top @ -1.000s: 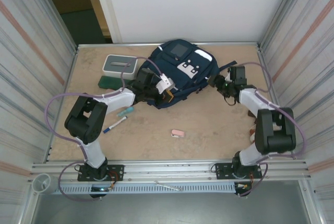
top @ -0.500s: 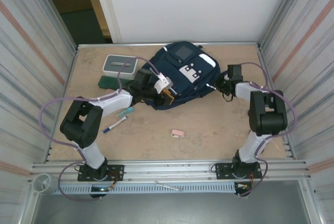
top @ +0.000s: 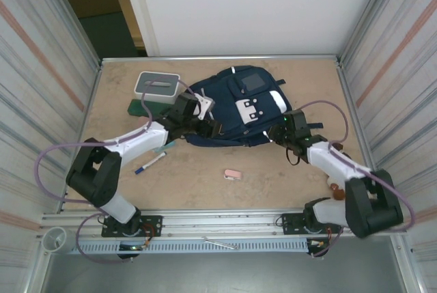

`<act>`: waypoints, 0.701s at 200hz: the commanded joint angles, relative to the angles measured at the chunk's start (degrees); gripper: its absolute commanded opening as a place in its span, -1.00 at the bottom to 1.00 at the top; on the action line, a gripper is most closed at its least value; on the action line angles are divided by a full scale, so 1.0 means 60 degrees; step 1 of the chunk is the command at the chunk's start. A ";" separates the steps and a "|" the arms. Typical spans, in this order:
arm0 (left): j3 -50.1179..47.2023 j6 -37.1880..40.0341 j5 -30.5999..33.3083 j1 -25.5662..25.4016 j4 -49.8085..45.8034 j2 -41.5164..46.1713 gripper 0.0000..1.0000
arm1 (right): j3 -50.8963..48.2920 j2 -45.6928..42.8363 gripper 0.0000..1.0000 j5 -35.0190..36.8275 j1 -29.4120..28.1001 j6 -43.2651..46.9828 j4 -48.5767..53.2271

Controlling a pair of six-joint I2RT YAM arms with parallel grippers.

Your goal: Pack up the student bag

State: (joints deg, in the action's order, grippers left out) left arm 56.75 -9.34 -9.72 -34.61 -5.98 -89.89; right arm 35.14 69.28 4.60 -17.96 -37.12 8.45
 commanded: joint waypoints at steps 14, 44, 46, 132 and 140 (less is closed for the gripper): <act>0.0418 -0.0683 0.0985 -0.0165 -0.0631 -0.0172 0.51 | 0.0445 -0.0687 0.13 0.0464 -0.0098 0.1536 0.0101; 0.1421 -0.1006 0.0860 -0.0166 -0.0859 -0.1269 0.52 | 0.1331 0.1156 -0.28 -0.0921 0.0092 0.1500 0.0056; 0.1476 -0.1032 0.0884 -0.0165 -0.0881 -0.1349 0.52 | 0.1354 0.1254 -0.30 -0.0952 0.0077 0.1489 0.0057; 0.3470 -0.1012 0.0081 -0.0178 -0.0815 -0.3625 0.51 | -0.0296 0.2146 -0.73 -0.1382 -0.1128 -0.0472 -0.1198; 0.3666 -0.0904 0.0039 -0.0165 -0.0765 -0.3793 0.51 | -0.0448 0.2108 -0.74 -0.1417 -0.1331 -0.0678 -0.1479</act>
State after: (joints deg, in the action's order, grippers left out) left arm 74.56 -15.70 -6.33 -35.48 -12.16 -109.80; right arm 36.23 82.30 -1.56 -22.06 -35.09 1.85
